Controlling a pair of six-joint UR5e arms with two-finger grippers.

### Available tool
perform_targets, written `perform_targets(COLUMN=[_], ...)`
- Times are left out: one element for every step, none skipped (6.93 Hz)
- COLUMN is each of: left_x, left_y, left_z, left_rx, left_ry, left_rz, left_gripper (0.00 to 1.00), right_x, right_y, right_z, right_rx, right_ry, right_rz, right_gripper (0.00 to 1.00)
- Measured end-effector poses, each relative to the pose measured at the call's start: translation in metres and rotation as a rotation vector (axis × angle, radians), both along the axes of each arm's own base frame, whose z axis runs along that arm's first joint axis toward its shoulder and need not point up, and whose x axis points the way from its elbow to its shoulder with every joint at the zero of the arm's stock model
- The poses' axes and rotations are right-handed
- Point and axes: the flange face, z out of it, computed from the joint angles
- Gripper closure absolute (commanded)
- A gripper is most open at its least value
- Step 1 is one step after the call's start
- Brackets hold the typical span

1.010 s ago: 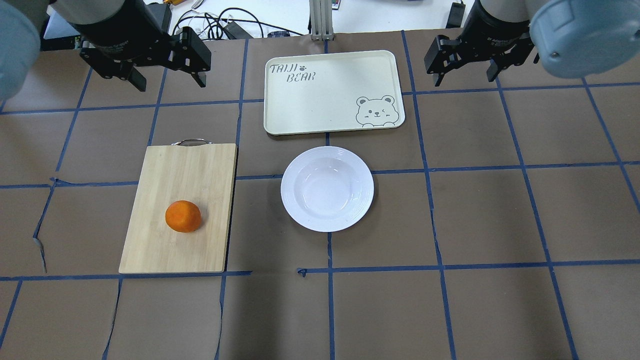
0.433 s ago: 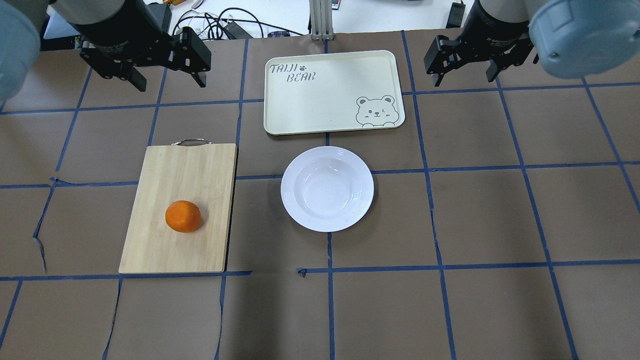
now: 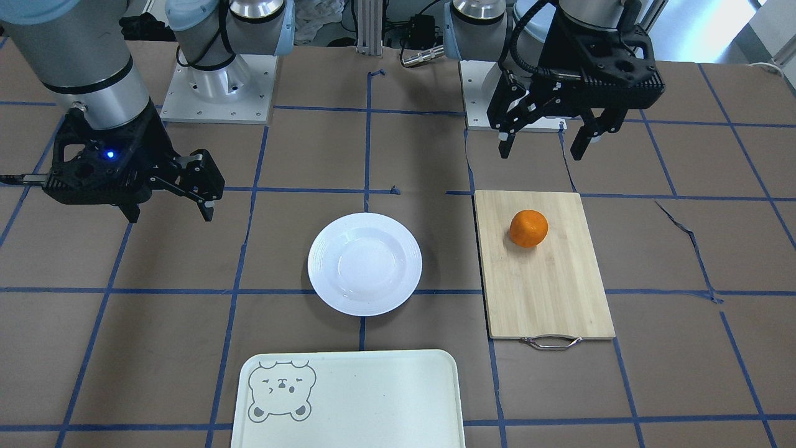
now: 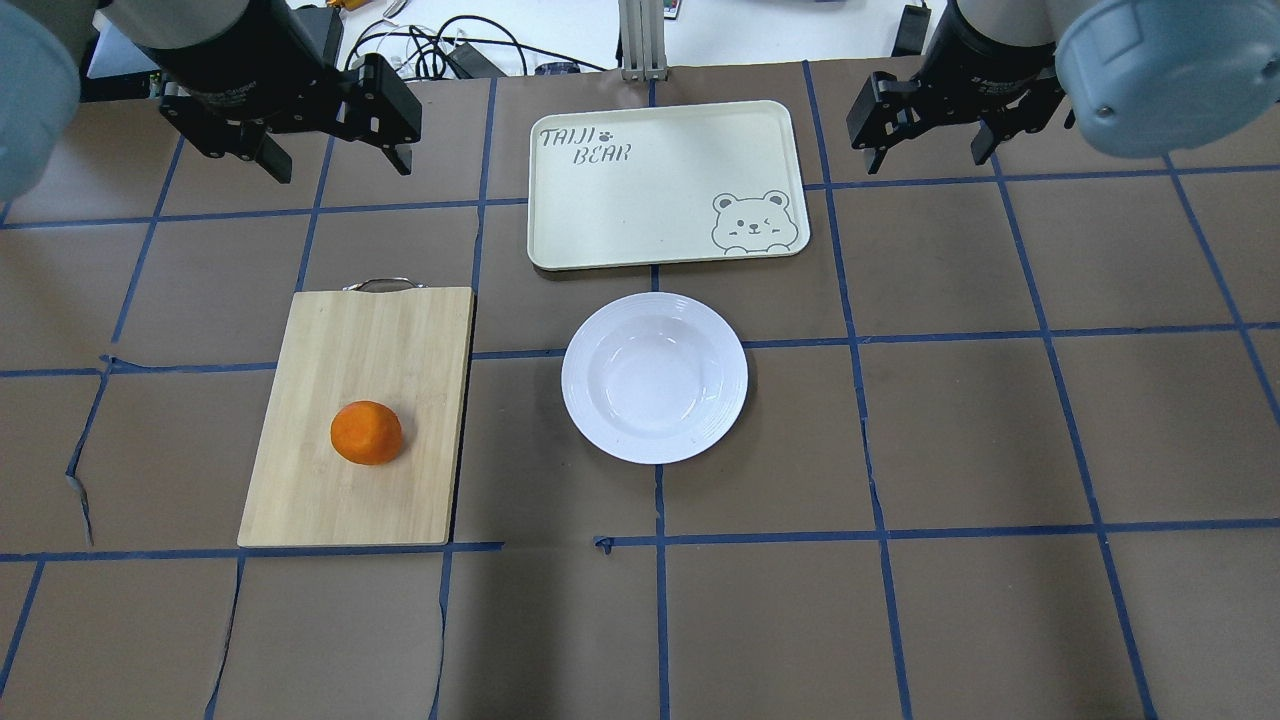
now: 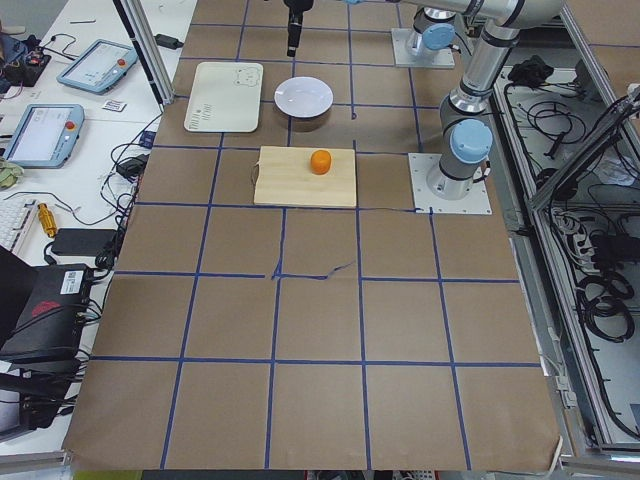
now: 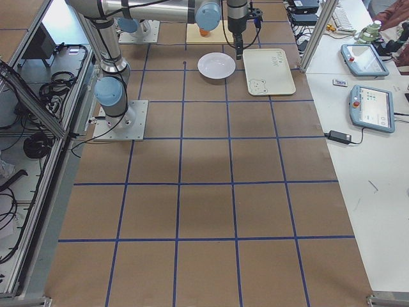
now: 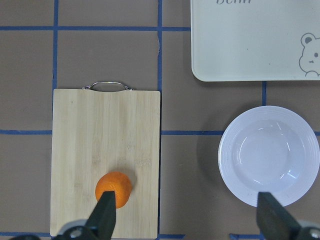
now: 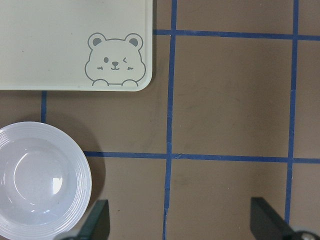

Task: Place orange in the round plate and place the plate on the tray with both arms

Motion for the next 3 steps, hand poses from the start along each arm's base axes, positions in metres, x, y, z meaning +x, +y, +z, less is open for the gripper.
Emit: perform_targets(left_x=[0.001, 0.001, 0.002], left_y=[-0.002, -0.006, -0.011], left_z=[-0.002, -0.009, -0.027], left_rx=[0.005, 0.018, 0.052], left_ry=[-0.001, -0.005, -0.010], left_rz=[0.001, 0.001, 0.003], left_gripper=[0.00, 0.00, 0.00], right_x=[0.000, 0.000, -0.001], right_y=[0.000, 0.000, 0.000], right_z=[0.000, -0.001, -0.001], right_rx=[0.001, 0.003, 0.004], right_ry=[0.000, 0.000, 0.001], right_rz=[-0.001, -0.001, -0.003], right_gripper=[0.00, 0.00, 0.00])
